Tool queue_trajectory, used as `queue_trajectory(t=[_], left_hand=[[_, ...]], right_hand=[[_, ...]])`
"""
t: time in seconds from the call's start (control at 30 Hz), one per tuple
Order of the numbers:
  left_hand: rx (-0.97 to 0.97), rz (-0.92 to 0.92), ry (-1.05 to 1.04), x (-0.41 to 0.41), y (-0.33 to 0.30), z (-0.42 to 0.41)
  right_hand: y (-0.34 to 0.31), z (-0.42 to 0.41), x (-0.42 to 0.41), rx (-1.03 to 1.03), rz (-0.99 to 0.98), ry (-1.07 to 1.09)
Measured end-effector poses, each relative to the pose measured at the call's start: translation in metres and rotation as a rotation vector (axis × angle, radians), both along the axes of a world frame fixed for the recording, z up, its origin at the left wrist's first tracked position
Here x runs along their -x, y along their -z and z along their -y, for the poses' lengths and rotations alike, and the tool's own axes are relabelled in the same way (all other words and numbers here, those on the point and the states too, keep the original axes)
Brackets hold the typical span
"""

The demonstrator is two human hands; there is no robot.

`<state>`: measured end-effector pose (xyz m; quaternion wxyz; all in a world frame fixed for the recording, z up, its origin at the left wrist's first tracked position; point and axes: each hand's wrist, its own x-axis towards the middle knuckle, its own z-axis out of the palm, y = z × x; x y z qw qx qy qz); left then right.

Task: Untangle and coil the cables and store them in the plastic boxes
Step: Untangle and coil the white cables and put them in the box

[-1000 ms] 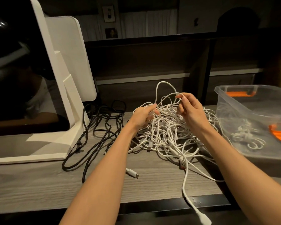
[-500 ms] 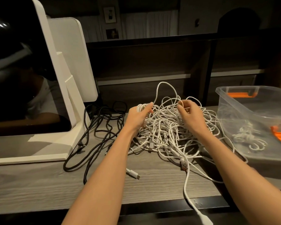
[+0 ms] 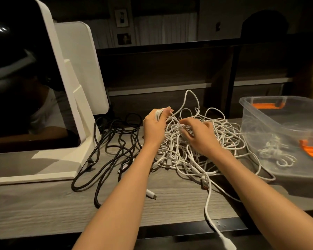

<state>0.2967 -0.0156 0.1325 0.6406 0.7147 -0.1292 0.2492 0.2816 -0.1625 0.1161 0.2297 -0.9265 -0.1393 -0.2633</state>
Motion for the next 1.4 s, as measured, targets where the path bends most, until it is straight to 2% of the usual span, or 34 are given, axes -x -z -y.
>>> queue_trajectory(t=[0.17,0.23,0.33,0.4,0.47,0.57,0.63,0.8,0.9,1.03,1.1,1.2,1.27,1.4], left_hand=[[0.136,-0.106,0.330,0.016,-0.012,0.010],[0.298,-0.190,0.402,0.018,-0.016,0.010],[0.560,-0.327,0.419,0.013,-0.017,0.004],[0.507,-0.386,0.354,0.010,-0.014,0.001],[0.331,-0.391,0.319,0.009,-0.011,0.003],[-0.011,-0.312,0.275,0.008,-0.012,0.010],[-0.154,-0.259,0.260,0.008,-0.013,0.015],[-0.399,-0.175,0.201,0.005,-0.008,0.013],[-0.411,-0.258,0.295,0.008,-0.013,0.013],[-0.599,-0.247,0.422,0.011,-0.014,0.010],[-0.557,-0.200,0.384,0.009,-0.011,0.007],[-0.250,-0.167,0.190,0.006,-0.007,0.005],[-0.147,-0.160,0.122,0.005,-0.006,0.008],[-0.111,-0.142,0.083,0.002,-0.002,0.010]], right_hand=[[0.003,0.000,-0.005,0.060,-0.028,0.014],[0.004,0.002,-0.006,-0.037,0.010,0.011],[0.002,0.006,-0.007,-0.293,0.166,0.032],[0.001,0.008,-0.004,-0.336,0.249,-0.041],[-0.001,0.006,0.000,-0.342,0.314,-0.161],[-0.007,-0.002,0.010,-0.540,0.208,-0.290],[-0.007,-0.005,0.010,-0.604,0.177,-0.298],[-0.011,-0.004,0.011,-0.586,0.174,-0.320],[-0.010,-0.005,0.012,-0.506,0.171,-0.311],[-0.006,0.003,0.003,-0.422,0.185,-0.210],[-0.002,0.013,-0.002,-0.261,0.200,-0.143],[0.003,0.022,-0.005,-0.045,0.171,-0.012],[0.004,0.023,-0.005,-0.035,0.142,0.060],[0.005,0.027,-0.006,-0.045,0.118,0.116]])
